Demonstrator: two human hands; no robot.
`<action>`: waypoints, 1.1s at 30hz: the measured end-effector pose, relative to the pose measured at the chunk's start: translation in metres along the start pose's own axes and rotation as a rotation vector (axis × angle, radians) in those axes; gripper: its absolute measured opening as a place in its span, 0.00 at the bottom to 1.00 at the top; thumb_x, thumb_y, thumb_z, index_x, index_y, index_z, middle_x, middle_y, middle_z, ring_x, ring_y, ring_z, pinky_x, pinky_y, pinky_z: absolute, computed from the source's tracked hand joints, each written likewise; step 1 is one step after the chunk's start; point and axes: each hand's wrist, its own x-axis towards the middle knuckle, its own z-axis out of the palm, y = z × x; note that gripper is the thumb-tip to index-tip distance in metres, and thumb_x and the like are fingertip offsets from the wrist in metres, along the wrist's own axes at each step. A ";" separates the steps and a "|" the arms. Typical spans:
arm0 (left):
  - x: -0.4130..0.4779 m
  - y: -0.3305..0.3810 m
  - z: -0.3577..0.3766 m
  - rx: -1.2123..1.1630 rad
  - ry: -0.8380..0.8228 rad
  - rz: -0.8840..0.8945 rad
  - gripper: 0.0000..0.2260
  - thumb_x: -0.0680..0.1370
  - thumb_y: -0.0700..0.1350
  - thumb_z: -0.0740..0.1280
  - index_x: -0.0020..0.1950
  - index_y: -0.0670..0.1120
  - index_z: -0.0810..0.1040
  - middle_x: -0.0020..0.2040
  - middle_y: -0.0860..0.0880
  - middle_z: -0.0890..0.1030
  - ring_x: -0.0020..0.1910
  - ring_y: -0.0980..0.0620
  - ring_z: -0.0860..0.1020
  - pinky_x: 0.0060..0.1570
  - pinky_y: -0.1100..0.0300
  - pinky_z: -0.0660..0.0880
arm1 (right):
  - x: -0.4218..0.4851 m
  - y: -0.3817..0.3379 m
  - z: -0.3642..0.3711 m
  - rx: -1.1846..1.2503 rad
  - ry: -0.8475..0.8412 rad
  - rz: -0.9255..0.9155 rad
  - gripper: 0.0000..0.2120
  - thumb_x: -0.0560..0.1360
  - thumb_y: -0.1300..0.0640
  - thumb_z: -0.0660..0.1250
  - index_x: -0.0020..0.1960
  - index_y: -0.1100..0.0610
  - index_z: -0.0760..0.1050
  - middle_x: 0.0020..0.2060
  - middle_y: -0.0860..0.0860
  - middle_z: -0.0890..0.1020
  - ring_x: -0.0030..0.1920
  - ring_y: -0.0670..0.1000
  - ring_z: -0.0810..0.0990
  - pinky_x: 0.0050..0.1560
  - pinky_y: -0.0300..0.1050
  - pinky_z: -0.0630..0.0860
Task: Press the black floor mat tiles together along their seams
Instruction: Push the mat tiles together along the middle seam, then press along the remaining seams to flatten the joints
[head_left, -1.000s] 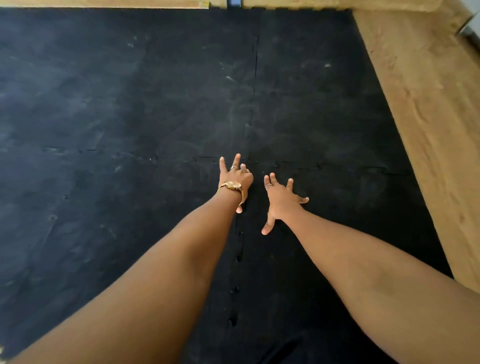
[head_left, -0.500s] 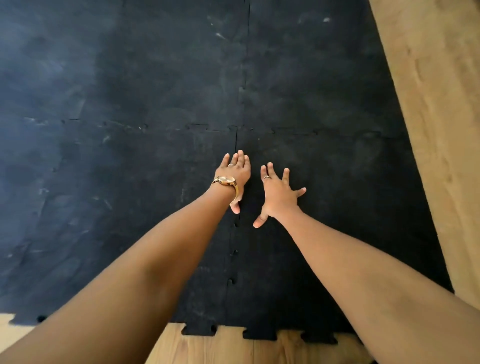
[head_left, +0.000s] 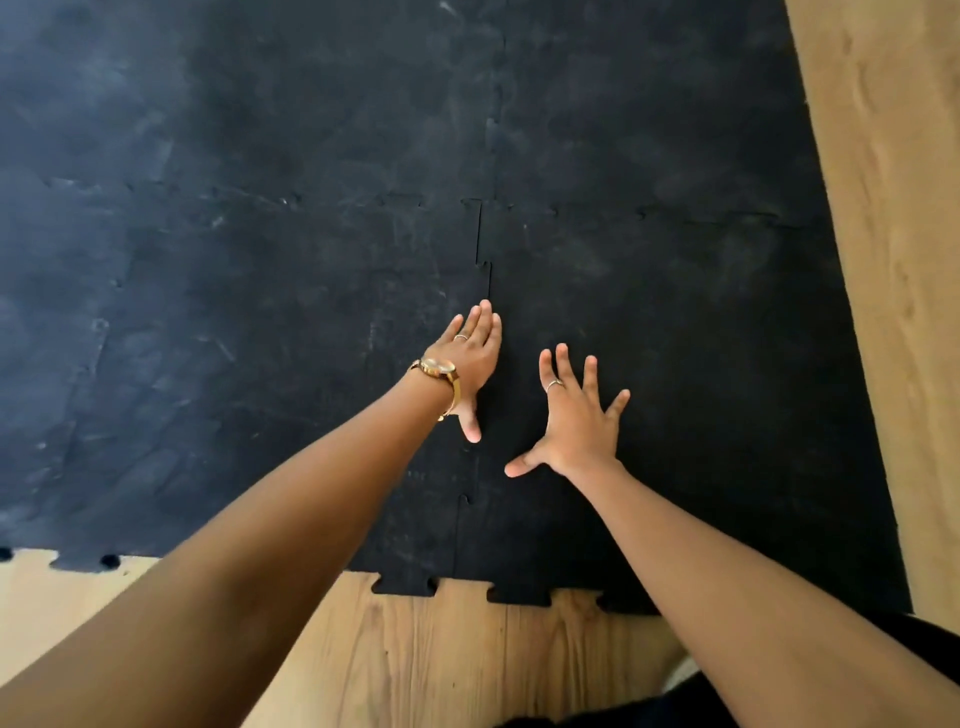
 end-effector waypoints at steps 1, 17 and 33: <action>-0.001 0.004 0.004 0.029 0.002 -0.021 0.68 0.57 0.61 0.79 0.75 0.35 0.35 0.76 0.36 0.36 0.76 0.41 0.37 0.75 0.49 0.40 | -0.001 0.000 0.001 -0.002 0.007 0.001 0.73 0.51 0.38 0.82 0.77 0.49 0.34 0.78 0.47 0.36 0.76 0.58 0.33 0.69 0.74 0.43; -0.027 0.030 0.035 0.120 0.059 -0.017 0.73 0.51 0.63 0.80 0.75 0.38 0.32 0.75 0.32 0.36 0.75 0.36 0.36 0.72 0.45 0.38 | -0.044 -0.004 0.031 -0.146 -0.052 -0.075 0.77 0.50 0.33 0.80 0.74 0.53 0.25 0.76 0.53 0.31 0.74 0.60 0.29 0.72 0.69 0.40; -0.089 0.079 0.082 -0.113 0.026 -0.112 0.53 0.71 0.50 0.74 0.76 0.37 0.35 0.76 0.37 0.35 0.76 0.41 0.37 0.72 0.48 0.35 | -0.075 -0.007 0.049 -0.268 -0.102 -0.106 0.73 0.56 0.37 0.80 0.74 0.57 0.26 0.75 0.55 0.30 0.72 0.62 0.27 0.72 0.67 0.39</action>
